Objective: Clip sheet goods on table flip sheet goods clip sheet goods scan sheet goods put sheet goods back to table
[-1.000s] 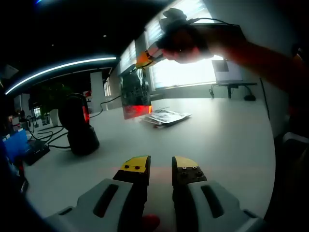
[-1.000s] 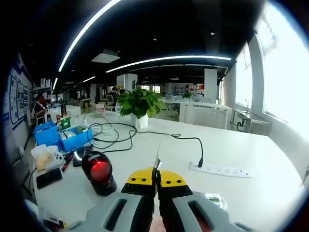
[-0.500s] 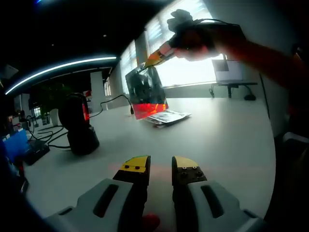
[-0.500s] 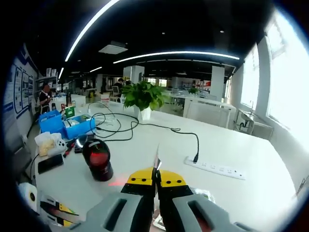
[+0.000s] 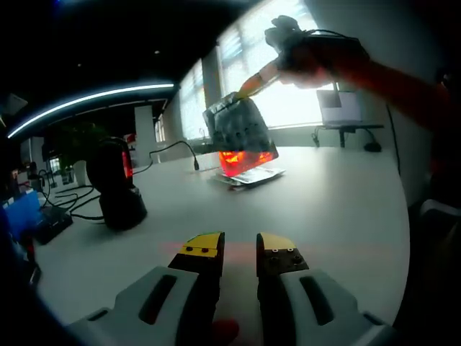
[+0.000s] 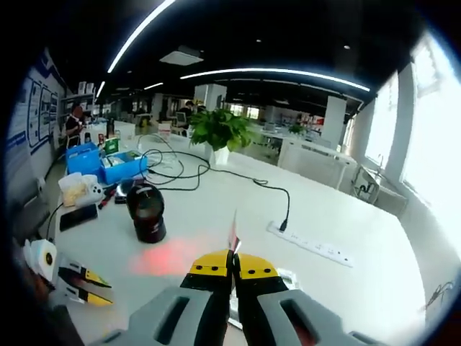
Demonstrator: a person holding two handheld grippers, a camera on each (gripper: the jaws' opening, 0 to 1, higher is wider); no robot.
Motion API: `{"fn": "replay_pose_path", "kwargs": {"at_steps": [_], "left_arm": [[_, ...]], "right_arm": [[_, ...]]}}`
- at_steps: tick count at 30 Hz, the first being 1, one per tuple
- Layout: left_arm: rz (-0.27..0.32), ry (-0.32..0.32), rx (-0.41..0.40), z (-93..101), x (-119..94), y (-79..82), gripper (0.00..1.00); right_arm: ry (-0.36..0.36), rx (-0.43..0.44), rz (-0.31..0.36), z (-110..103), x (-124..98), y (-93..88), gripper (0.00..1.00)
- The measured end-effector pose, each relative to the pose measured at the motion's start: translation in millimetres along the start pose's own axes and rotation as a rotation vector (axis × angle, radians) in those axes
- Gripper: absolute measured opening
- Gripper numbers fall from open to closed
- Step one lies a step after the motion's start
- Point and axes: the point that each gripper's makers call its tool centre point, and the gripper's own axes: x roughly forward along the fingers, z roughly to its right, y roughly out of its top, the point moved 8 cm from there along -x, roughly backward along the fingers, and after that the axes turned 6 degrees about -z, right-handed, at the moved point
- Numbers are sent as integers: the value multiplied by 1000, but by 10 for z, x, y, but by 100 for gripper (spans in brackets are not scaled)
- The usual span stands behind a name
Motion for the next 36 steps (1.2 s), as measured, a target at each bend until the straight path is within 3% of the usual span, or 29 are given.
{"fn": "replay_pose_path", "kwargs": {"at_steps": [9,15,20,23,29,36], "left_arm": [[-3,3,3,-1,4,-2,10],[-1,0,-3,-3,0,0,10],[-2,1,0,2,-3,-1,10],[-3,1,0,3,-3,-2,10],[-4,0,-2,1,-1,-3,10],[-4,-3,-5,2,-1,-3,10]], "right_arm": [[42,-28,-50,113,-56,-97,0],[88,2,-79,169,-83,-117,0],[57,-38,-112,263,13,-145,0],[11,-113,-158,312,94,-187,0],[-59,-242,-183,355,291,-204,0],[-124,-295,-236,493,547,-234,0]]}}
